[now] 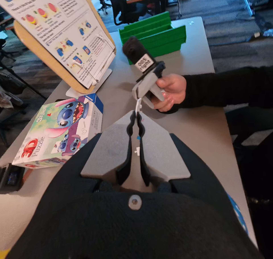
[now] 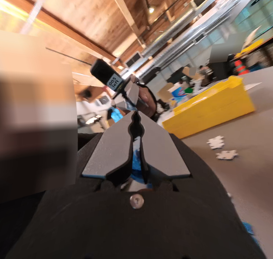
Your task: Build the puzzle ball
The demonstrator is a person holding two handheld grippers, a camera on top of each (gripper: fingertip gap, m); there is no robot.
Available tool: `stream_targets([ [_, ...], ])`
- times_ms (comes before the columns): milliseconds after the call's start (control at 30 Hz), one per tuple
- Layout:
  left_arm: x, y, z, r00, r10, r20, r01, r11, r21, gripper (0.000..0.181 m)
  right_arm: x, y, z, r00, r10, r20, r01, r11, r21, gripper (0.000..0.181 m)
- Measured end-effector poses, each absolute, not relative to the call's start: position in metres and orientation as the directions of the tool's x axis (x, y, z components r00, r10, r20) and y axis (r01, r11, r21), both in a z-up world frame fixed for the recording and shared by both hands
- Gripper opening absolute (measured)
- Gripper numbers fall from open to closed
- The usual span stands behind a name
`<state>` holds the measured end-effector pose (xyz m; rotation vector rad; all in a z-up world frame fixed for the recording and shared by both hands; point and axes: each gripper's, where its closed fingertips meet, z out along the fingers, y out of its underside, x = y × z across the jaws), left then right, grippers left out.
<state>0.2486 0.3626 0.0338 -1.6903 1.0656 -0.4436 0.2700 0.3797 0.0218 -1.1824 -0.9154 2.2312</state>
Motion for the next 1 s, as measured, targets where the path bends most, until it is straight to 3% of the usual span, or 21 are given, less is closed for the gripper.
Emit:
stream_targets([
  [100, 0.24, 0.364, 0.038, 0.585, -0.797, -0.153, -0.372, -0.096, -0.923, 0.0, 0.261, 0.367, 0.028, -0.432, 0.807, -0.402, -0.123, -0.495, -0.86, 0.0],
  [200, 0.233, 0.36, 0.05, 0.615, -0.779, -0.123, -0.302, -0.089, -0.949, 0.0, 0.247, 0.354, 0.04, -0.386, 0.868, -0.312, -0.129, -0.386, -0.914, 0.018],
  [267, 0.229, 0.354, 0.06, 0.614, -0.785, -0.079, -0.248, -0.097, -0.964, 0.0, 0.242, 0.354, 0.05, -0.365, 0.887, -0.282, -0.157, -0.358, -0.92, 0.0],
  [333, 0.225, 0.347, 0.066, 0.618, -0.784, -0.064, -0.216, -0.091, -0.972, 0.0, 0.237, 0.35, 0.057, -0.371, 0.89, -0.265, -0.159, -0.342, -0.926, 0.0],
  [400, 0.22, 0.342, 0.067, 0.626, -0.777, -0.071, -0.211, -0.081, -0.974, 0.0, 0.231, 0.346, 0.063, -0.391, 0.883, -0.259, -0.141, -0.336, -0.931, 0.012],
  [500, 0.213, 0.337, 0.068, 0.64, -0.765, -0.071, -0.192, -0.069, -0.979, 0.0, 0.223, 0.34, 0.072, -0.391, 0.898, -0.203, -0.142, -0.277, -0.95, 0.0],
  [833, 0.176, 0.328, 0.059, 0.659, -0.75, -0.046, -0.121, -0.046, -0.992, 0.0, 0.182, 0.323, 0.094, -0.362, 0.932, 0.011, -0.017, 0.005, -1.0, 0.0],
  [1000, 0.153, 0.33, 0.086, 0.671, -0.734, -0.107, -0.091, 0.062, -0.994, 0.0, 0.165, 0.329, 0.095, -0.334, 0.939, 0.079, 0.062, 0.105, -0.992, 0.0],
])
